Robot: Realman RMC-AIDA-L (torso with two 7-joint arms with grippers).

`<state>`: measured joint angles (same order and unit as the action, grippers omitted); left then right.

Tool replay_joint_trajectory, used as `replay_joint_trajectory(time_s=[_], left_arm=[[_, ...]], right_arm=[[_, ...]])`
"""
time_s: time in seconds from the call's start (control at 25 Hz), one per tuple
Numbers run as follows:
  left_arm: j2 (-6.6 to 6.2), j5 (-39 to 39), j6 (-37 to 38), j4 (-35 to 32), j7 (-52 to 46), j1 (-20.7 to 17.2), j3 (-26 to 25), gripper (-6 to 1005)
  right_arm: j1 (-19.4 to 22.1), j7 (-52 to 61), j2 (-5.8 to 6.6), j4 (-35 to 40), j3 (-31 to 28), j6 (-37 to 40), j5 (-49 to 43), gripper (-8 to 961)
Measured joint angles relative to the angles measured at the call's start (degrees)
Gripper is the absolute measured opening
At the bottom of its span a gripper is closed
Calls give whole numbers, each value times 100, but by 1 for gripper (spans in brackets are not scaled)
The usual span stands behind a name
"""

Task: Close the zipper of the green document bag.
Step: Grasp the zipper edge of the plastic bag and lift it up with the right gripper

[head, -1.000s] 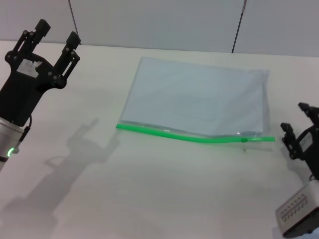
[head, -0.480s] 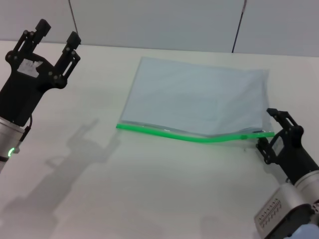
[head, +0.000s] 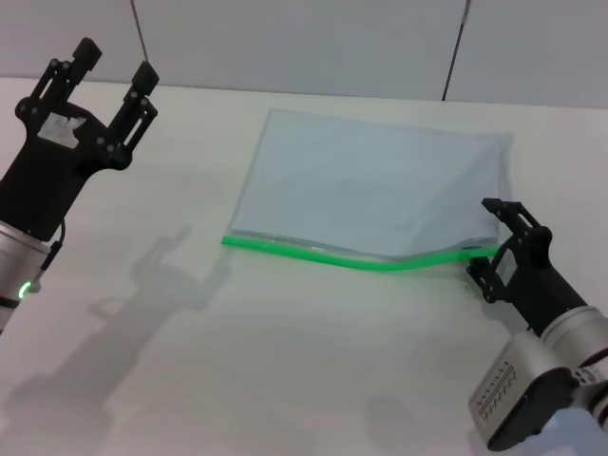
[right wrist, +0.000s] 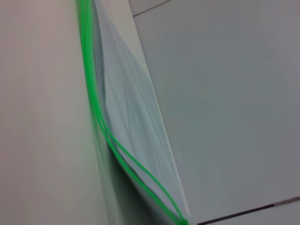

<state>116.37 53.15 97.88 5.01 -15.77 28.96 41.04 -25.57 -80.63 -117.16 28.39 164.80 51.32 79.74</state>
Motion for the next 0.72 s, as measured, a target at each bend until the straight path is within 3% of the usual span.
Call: replay_joint_trajectory(time_s=[0.44,0.72], left_arm=[[0,11,-16,0,-19,5,0,678],[0,10,-27,-2,-23,5,0,677]], right_arm=[[-116,-5,1,0,0,-117,24,678],[-170,-9,-15,40,0,-191,3,450]])
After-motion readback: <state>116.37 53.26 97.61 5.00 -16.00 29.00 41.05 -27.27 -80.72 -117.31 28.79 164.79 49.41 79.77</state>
